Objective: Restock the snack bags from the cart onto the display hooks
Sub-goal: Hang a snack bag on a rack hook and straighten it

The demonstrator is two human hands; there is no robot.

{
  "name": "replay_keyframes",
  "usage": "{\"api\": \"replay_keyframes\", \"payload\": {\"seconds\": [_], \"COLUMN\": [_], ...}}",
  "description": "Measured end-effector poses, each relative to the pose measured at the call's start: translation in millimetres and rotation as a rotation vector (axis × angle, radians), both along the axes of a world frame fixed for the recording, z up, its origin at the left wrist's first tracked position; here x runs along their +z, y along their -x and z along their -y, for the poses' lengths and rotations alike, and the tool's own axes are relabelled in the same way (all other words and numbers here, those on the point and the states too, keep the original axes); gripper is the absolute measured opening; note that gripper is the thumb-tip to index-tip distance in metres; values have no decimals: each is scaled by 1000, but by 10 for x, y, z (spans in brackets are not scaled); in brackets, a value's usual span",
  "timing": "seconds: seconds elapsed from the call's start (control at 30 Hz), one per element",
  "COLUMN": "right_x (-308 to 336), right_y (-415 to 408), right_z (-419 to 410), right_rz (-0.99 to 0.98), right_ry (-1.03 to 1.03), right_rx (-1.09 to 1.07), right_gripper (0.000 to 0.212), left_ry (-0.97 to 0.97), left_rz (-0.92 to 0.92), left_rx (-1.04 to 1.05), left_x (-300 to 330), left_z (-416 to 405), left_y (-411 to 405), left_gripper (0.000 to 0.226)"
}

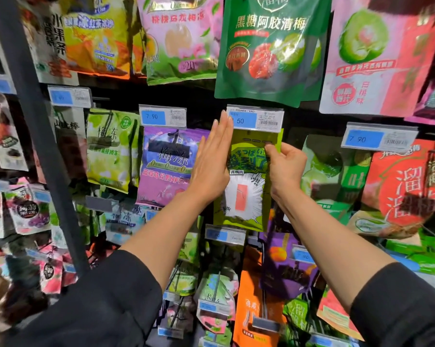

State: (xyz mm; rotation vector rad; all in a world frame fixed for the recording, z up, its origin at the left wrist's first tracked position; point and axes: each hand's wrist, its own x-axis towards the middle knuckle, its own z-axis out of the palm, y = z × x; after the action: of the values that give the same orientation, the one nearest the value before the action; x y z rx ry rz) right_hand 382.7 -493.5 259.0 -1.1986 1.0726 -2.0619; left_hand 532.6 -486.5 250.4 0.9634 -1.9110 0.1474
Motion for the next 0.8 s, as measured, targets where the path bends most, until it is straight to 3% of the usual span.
{"api": "replay_keyframes", "payload": {"seconds": [0.33,0.47,0.8], "right_x": [17,-6,-45], "right_y": [24,-27,36], "right_z": [51,86,393], "right_rz": [9,-10,-144], "right_ry": [45,25,-66], "right_rx": [-16,-18,-241], "right_gripper": [15,23,18], "left_ry": [-9,-9,-5], "left_rz": [-3,-3,3], "left_rx": [-7,9,30], "left_x": [-1,-14,-36], "left_z": [1,5,21], "left_y": [-6,12,47], "left_gripper": [104,105,108]}}
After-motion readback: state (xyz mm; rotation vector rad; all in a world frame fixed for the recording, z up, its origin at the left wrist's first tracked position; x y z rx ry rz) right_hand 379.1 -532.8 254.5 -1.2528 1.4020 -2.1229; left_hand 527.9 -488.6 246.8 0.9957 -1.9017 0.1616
